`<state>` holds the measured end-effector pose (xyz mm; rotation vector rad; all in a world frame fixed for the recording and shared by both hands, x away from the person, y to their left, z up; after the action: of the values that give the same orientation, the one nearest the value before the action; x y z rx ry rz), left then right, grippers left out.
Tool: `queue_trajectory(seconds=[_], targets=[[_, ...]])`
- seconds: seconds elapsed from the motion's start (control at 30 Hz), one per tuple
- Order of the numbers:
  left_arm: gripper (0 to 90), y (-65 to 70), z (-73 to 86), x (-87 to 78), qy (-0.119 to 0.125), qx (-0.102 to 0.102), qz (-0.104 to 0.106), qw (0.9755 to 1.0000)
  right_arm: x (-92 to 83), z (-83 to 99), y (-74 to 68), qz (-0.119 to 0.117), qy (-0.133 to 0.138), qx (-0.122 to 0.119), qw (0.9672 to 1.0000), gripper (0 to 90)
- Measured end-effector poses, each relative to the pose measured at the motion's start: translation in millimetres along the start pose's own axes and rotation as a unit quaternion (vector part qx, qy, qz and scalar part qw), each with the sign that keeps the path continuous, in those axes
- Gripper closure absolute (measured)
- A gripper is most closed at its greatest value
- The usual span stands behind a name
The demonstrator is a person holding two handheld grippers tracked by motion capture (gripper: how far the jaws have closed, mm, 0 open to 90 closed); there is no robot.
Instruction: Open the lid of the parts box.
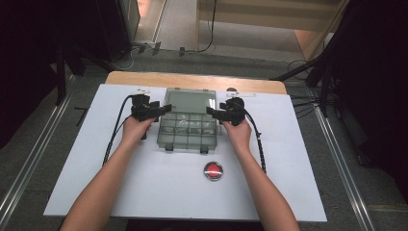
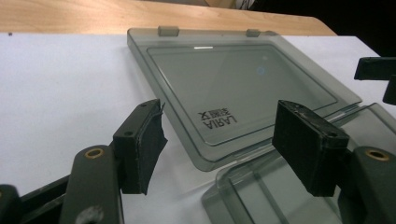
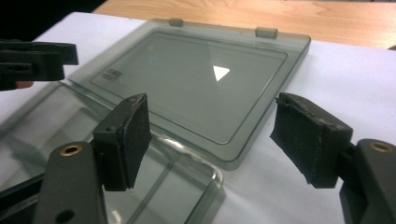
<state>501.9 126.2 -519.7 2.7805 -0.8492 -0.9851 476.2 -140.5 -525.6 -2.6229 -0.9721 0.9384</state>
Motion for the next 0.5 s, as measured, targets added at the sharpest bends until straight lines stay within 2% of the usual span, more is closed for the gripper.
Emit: queue_trajectory(seconds=[0.07,0.2,0.27,0.33,0.5], targets=[[33.5,1.1,-1.2,-3.9,-0.005,0.005,-0.007,1.0,-5.2,-1.6,-3.2,-0.002,-0.003,-0.001,1.0,28.6],[33.5,6.0,-3.3,-11.7,-0.009,0.012,0.007,0.9999,-15.1,-3.5,-9.9,-0.011,-0.003,-0.011,0.9999,28.0],[33.5,8.6,-4.6,-15.8,-0.01,0.019,0.008,0.9997,-21.6,-4.3,-16.2,-0.034,-0.004,-0.01,0.9994,27.1],[33.5,11.6,-6.3,-19.9,-0.009,0.022,0.014,0.9996,-27.1,-4.7,-20.7,-0.032,0.0,-0.021,0.9993,27.2],[33.5,19.5,-8.4,-28.7,-0.006,0.026,0.027,0.9993,-35.5,-2.1,-32.1,-0.043,-0.019,-0.037,0.9982,27.2]])
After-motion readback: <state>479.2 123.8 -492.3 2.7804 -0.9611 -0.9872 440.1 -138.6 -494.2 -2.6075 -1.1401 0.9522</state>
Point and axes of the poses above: each handheld gripper's, and its own axes: x roughly forward along the jaws, z roughly out of its underside, y roughly to its right, the point moved 6 cm from there along x, roughly forward along the jaws, and after that the axes turned 6 degrees about -z, right-handed, at the moved point
